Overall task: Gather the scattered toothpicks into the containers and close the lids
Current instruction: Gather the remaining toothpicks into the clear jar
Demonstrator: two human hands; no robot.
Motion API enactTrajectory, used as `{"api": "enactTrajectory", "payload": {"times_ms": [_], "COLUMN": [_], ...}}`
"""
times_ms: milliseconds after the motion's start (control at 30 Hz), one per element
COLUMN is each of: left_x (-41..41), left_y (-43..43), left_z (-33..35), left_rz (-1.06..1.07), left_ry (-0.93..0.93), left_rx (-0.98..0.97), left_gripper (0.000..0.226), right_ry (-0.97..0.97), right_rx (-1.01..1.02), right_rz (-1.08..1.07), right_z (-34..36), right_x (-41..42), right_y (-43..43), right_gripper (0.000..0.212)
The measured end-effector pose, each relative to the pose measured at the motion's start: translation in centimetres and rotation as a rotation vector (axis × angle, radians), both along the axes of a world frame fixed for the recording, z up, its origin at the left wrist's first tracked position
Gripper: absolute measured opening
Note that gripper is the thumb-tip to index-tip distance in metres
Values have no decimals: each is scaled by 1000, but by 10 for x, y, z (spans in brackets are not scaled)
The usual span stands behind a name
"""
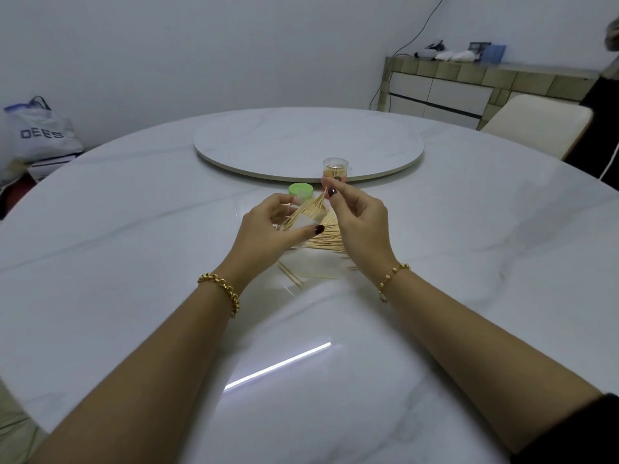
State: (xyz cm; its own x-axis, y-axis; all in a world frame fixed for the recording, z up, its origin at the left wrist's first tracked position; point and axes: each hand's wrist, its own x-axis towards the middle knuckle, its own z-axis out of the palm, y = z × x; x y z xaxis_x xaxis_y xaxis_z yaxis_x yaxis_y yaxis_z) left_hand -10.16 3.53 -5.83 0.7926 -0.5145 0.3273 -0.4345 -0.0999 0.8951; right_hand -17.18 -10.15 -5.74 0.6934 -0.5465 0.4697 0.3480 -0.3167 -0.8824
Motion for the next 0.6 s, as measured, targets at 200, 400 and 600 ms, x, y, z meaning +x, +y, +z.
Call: {"api": "enactTrajectory", "payload": {"times_ms": [200,400,600], "left_x": [1,1,4], "left_y": [1,5,7], "left_z": [-2,0,0], "left_rz": [51,93,92], "left_ry": [-15,-34,-49], "left_rx": [-3,-8,4], "left_gripper": [46,42,51], "right_ry": [99,48,125], "right_rx": [-455,-632,-710], "right_rz": [25,-63,-222], "right_z": [-9,-8,-8], "right_x": [-3,-5,-5], "right_y": [18,20,1], "right_gripper": [44,48,57]}}
